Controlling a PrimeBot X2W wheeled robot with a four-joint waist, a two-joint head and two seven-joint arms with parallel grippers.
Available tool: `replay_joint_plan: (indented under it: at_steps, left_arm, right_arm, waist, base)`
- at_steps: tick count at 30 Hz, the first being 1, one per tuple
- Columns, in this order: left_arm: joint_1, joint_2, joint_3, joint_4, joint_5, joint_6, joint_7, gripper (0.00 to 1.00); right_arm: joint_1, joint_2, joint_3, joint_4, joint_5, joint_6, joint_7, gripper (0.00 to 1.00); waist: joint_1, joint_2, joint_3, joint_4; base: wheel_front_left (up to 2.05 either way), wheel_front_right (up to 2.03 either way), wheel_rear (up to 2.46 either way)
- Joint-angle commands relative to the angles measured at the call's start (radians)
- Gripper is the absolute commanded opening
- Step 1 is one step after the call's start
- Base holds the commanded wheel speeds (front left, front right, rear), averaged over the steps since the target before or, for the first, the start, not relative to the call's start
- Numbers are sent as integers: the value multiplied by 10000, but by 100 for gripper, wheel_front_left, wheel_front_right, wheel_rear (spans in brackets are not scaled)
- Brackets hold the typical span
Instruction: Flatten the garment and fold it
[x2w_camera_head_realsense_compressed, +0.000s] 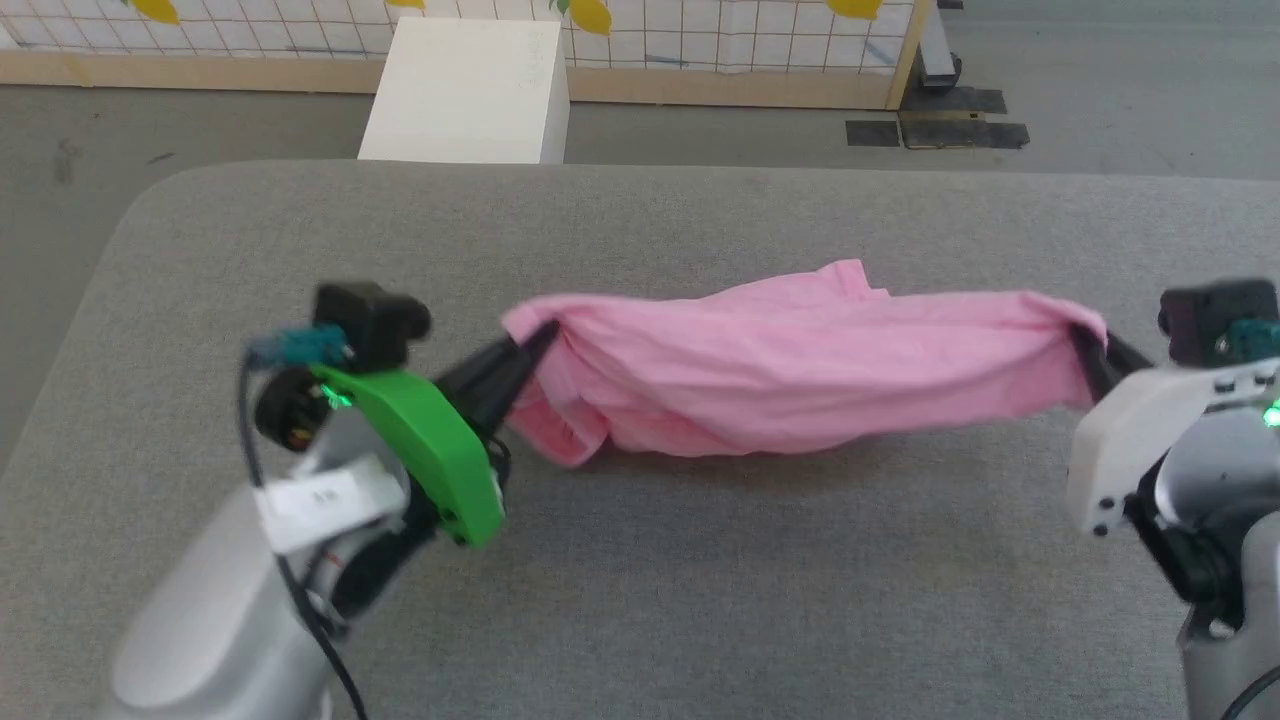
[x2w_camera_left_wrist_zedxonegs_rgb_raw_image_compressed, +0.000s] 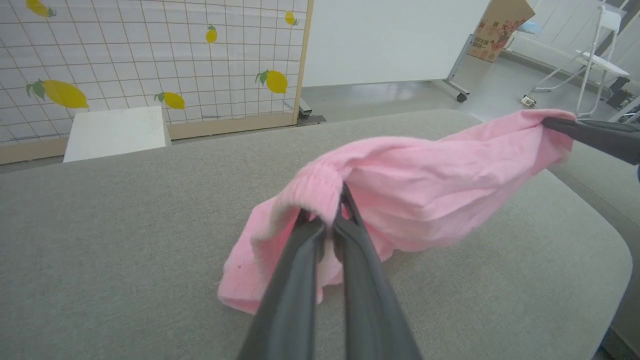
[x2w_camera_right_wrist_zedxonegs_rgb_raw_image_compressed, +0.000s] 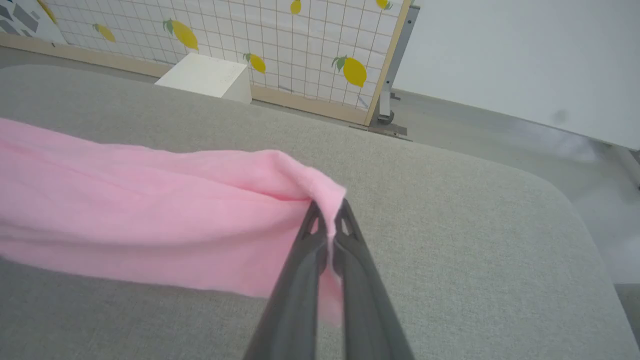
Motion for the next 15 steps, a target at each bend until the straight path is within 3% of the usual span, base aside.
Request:
replay_joint_plan:
  at_steps: [1,7,15]
  left_arm:
    - [-435,217,186,-255,-223,-56,232,0]
    - [-2012,700,938,-611,-883,46,1257,0]
    - [-4970,766,1555,640,-338,667,1630,0]
  right_arm:
    - [-393,-209,146,-271,159,-17,168,0]
    - [-2400,-907,881,-469,580,-17,725,0]
    - [-6490,-794,1351,1403,513,-17,143,0]
  waist:
    - [0,0,28,-24]
    - [0,0,507,-99]
    - [0,0,2375,-210]
  base:
    - [0,0,0]
    - [0,0,0]
    - [0,0,0]
